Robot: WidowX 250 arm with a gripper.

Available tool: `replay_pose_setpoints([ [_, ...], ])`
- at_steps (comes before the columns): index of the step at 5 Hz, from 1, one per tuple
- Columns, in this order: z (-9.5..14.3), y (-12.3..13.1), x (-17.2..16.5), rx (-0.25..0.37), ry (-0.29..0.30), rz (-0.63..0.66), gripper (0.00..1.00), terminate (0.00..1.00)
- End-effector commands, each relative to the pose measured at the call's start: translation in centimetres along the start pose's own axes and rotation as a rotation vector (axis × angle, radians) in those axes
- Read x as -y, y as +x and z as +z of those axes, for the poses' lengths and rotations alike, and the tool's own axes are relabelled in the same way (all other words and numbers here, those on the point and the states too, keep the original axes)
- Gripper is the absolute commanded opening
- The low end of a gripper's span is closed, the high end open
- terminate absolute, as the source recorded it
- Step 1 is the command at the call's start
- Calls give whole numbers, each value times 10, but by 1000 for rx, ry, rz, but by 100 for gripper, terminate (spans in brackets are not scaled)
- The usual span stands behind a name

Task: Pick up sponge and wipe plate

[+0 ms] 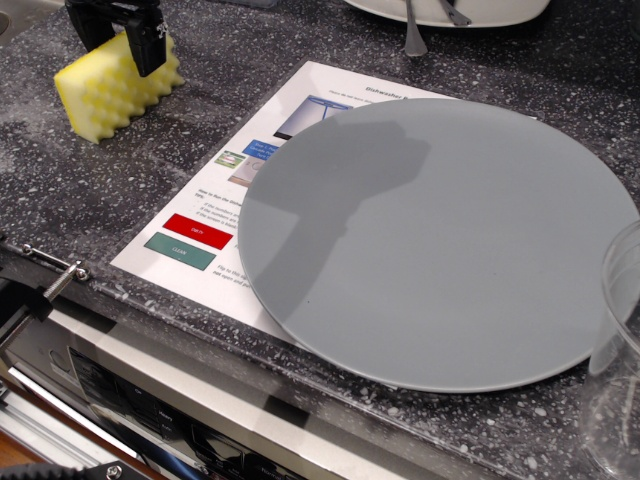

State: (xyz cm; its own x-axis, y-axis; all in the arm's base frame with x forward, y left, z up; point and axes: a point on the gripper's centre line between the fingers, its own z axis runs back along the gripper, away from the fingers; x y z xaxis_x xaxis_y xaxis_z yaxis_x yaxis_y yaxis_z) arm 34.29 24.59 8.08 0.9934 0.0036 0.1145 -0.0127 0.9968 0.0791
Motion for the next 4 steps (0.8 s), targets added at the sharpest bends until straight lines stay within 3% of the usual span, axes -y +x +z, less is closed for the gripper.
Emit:
replay_pose_setpoints([
  [1,19,8,-9,30,35,18,0,0],
  [2,25,8,-3,72,-3,42,0,0],
  [4,66,1,59,35,-143,84,0,0],
])
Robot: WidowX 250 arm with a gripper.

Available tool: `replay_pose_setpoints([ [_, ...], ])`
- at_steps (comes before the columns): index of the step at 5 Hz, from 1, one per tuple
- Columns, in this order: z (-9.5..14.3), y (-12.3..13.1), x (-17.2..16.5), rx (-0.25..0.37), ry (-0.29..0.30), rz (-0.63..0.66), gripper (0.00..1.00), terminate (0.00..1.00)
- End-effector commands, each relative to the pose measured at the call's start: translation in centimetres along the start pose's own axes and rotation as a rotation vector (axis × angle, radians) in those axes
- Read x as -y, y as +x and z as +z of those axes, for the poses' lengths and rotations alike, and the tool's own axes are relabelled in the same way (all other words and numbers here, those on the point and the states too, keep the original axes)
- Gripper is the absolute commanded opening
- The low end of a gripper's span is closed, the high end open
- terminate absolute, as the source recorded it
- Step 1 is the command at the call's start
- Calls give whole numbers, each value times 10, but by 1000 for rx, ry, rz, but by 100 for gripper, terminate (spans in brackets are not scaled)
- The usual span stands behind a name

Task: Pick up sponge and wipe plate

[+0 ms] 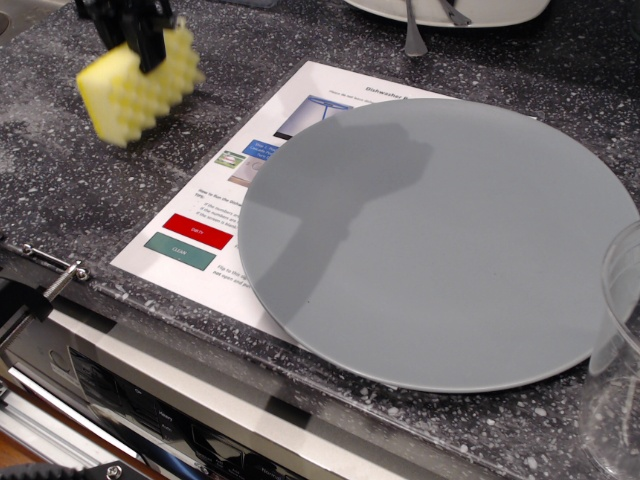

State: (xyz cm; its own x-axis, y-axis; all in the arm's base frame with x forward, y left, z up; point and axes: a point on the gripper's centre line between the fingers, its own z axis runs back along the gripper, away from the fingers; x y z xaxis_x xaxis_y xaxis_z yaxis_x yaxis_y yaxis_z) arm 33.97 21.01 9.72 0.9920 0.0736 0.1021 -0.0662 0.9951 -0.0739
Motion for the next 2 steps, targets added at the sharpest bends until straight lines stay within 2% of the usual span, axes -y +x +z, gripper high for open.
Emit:
replay_pose_setpoints([
  [1,41,-11,72,51,-19,-10,0,0],
  [2,34,-18,113,62,-36,15,0,0],
])
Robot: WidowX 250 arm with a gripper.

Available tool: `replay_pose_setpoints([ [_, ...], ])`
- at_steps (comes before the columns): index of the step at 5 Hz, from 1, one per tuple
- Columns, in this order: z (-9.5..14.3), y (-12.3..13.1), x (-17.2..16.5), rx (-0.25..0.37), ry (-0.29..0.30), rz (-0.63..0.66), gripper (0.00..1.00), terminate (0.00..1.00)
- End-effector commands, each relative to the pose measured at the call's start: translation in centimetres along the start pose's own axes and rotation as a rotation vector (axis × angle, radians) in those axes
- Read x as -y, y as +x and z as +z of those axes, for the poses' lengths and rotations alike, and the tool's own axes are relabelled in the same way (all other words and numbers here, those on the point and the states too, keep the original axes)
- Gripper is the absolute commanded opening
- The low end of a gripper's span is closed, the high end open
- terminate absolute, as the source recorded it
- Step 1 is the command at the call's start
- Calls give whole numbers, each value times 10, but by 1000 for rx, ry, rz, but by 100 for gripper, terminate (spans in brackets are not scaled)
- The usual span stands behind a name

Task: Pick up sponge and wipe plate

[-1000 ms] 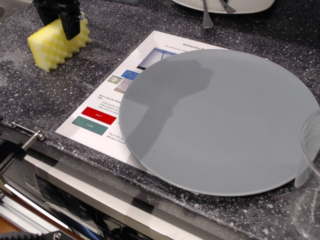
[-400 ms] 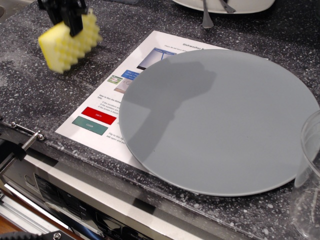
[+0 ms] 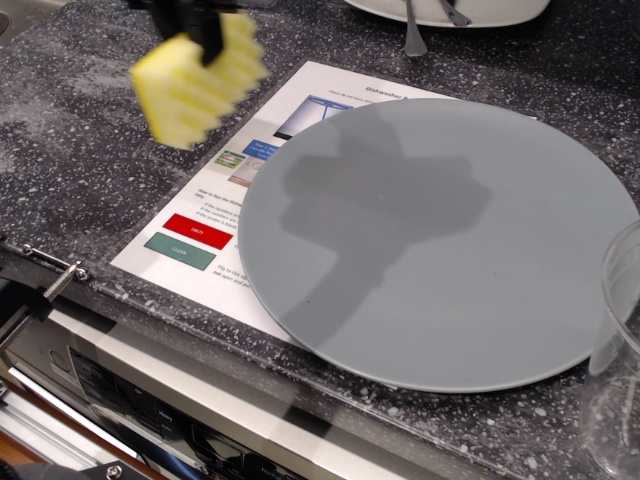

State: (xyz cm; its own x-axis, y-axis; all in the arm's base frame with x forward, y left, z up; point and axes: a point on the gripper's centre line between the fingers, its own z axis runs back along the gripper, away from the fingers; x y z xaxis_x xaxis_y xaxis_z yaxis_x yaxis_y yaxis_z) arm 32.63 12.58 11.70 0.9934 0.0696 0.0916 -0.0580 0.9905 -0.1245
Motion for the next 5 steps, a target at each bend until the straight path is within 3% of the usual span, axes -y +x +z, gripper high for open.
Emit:
replay_pose_setpoints([
  [1,12,-1,62,84,6,38,0,0],
  [2,-9,-6,85,69,57,34,0,0],
  [3,-21,-6,85,56,89,14,0,0],
  [5,-47,-22,110,84,123,-27,0,0],
])
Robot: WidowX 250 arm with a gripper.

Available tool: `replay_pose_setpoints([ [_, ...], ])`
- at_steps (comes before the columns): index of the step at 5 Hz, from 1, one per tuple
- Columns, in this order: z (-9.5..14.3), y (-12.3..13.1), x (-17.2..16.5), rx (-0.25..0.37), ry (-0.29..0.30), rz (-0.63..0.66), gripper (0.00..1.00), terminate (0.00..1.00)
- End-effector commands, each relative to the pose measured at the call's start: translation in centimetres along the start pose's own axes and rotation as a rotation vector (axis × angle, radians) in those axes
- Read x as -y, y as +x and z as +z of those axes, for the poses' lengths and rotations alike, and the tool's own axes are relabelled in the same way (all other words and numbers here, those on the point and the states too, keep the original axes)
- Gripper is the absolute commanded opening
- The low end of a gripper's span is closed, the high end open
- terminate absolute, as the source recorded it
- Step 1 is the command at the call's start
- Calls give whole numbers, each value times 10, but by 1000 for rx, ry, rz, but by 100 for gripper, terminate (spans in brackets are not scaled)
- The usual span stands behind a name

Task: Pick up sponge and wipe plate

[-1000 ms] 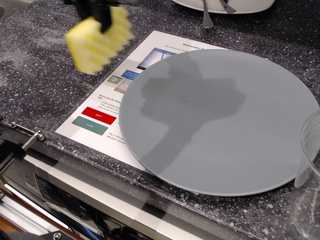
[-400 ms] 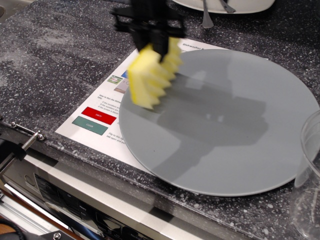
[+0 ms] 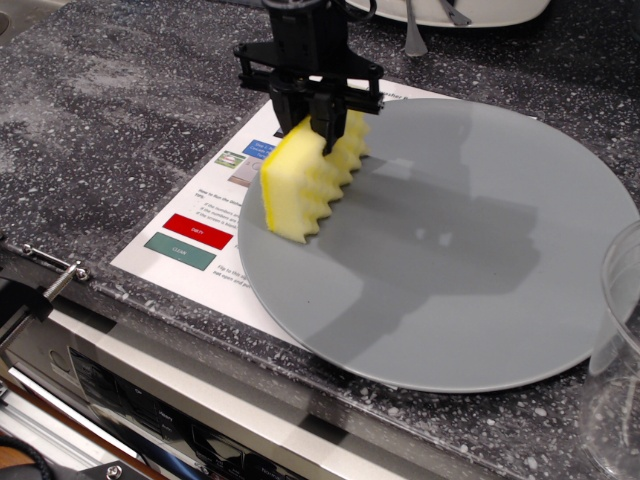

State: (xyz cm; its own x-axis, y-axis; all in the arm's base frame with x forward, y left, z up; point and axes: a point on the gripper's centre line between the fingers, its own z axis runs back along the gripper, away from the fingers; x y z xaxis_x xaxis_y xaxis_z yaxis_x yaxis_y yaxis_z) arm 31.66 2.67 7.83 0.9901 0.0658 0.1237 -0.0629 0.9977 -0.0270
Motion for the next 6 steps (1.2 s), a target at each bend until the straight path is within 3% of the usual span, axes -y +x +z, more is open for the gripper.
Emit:
replay_pose_setpoints([
  [1,-6,-8,29,44,38,-33,0,0],
  [4,17,-37,76,11,6,-103,0,0],
  [5,15,-45,87,17,14,-126,0,0],
  [6,13,-51,100,16,8,-144,0,100],
])
